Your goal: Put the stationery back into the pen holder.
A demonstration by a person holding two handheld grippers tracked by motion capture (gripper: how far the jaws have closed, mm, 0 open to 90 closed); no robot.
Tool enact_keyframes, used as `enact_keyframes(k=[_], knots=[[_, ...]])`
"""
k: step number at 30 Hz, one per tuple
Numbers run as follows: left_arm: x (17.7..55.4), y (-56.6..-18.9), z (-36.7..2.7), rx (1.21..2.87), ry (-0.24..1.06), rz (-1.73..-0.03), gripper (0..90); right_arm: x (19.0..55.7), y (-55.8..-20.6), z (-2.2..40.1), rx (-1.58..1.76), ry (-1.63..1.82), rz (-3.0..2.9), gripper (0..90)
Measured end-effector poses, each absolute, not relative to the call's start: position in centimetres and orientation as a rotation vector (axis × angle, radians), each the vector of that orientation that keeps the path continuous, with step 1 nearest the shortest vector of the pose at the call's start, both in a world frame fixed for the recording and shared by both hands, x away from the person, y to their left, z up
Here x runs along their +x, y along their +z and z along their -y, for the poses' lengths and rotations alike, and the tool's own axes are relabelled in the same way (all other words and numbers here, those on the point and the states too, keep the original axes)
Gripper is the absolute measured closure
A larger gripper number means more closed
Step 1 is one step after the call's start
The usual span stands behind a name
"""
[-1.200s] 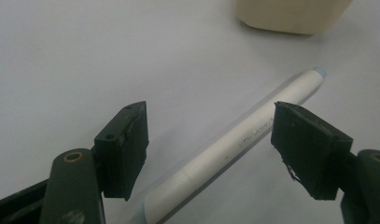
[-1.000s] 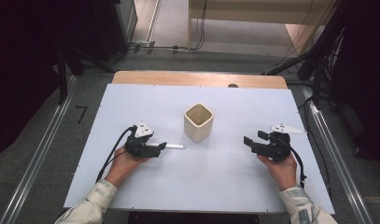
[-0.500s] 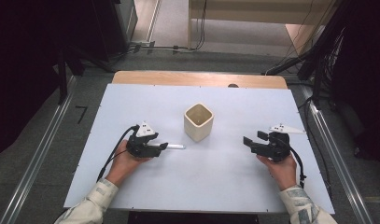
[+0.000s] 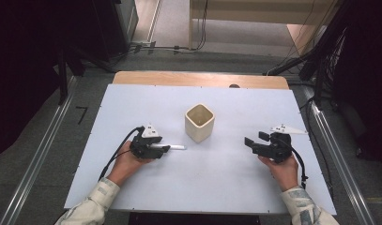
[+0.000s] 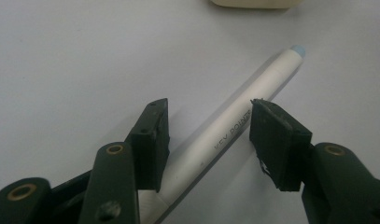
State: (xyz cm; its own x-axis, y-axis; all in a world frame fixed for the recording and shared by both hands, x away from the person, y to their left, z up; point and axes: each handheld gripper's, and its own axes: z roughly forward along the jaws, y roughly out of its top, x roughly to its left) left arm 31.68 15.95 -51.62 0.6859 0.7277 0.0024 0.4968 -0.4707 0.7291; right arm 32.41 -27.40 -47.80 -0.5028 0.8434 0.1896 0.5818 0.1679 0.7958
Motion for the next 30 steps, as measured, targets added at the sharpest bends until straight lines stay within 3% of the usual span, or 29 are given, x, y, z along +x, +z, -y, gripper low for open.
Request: enact_keyframes(k=[13, 30], knots=[[31.05, -51.13, -15.23, 2.268, 0.361, -0.829, 79.2, 32.43, -47.81, 27.4, 1.371, 1.253, -2.156, 25.3], [30.75, -51.05, -15.08, 2.27, 0.365, -0.845, 80.0, 32.39, -47.79, 27.48, 1.373, 1.259, -2.157, 25.3]])
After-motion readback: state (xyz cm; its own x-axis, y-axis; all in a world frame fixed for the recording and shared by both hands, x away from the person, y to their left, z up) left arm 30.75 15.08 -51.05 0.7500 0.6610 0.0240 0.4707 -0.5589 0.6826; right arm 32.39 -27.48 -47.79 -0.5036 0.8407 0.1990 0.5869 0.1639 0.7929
